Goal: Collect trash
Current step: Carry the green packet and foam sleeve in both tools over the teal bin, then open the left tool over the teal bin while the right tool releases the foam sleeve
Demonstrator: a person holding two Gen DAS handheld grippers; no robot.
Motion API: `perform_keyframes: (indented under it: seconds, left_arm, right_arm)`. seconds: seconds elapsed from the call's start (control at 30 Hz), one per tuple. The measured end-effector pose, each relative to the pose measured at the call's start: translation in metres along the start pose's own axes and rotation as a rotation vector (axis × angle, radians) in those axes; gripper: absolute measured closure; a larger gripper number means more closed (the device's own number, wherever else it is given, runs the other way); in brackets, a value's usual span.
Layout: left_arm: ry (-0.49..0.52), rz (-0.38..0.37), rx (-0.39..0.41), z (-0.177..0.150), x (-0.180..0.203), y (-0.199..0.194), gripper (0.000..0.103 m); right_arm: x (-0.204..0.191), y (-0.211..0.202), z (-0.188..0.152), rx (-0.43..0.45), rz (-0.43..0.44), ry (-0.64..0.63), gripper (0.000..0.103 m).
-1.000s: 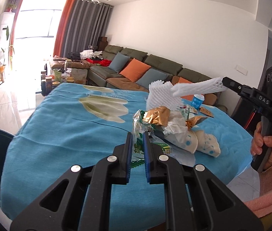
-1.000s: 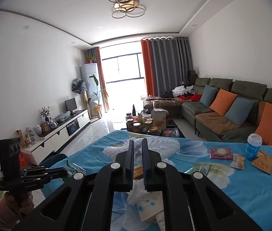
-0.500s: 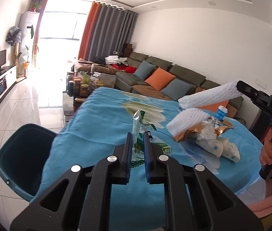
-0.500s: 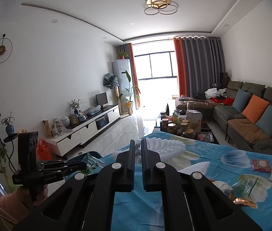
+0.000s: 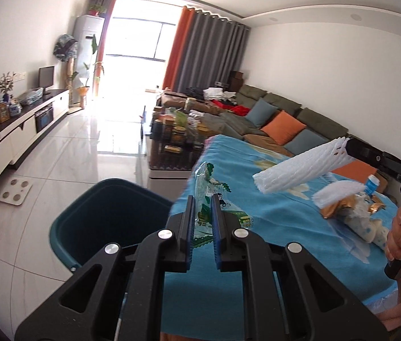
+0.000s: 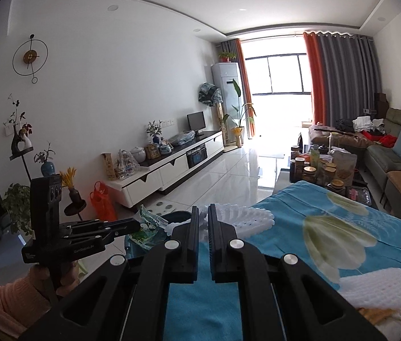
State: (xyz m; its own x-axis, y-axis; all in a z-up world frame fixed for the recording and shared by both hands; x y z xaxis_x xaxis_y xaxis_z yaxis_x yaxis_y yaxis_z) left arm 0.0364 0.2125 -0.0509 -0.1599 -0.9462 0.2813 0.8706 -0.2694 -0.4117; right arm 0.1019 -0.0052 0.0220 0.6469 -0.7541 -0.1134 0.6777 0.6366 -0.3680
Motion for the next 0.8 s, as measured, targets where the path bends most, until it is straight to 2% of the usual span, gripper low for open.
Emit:
perform_keyframes:
  seconds: [0.37,0.8]
  left_arm:
    - [-0.067,0.114,-0.037,-0.005,-0.071,0.005,0.092]
    - [-0.139,0.187,-0.123,-0.03,-0.112,0.033,0.092]
  right_arm:
    - [-0.047,0.077,0.006,-0.074,0.104,-0.032,0.098]
    - [-0.075,0.154,-0.017,-0.22,0.126,-0.066,0.098]
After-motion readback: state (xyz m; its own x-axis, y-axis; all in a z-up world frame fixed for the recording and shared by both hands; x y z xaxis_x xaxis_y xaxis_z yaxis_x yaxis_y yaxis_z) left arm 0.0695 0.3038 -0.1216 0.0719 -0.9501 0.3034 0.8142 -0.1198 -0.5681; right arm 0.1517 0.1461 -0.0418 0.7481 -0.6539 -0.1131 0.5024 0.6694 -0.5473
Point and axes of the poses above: each gripper's, at about its wrist camera, not at the fingertips, and y roughly the way its jaws point, x to its right, z to its top, the point moved 6 cm from there along y, roughly the way its jaws point, and after that the axes turned 7 degrees about -z, right-handed, at the moved point
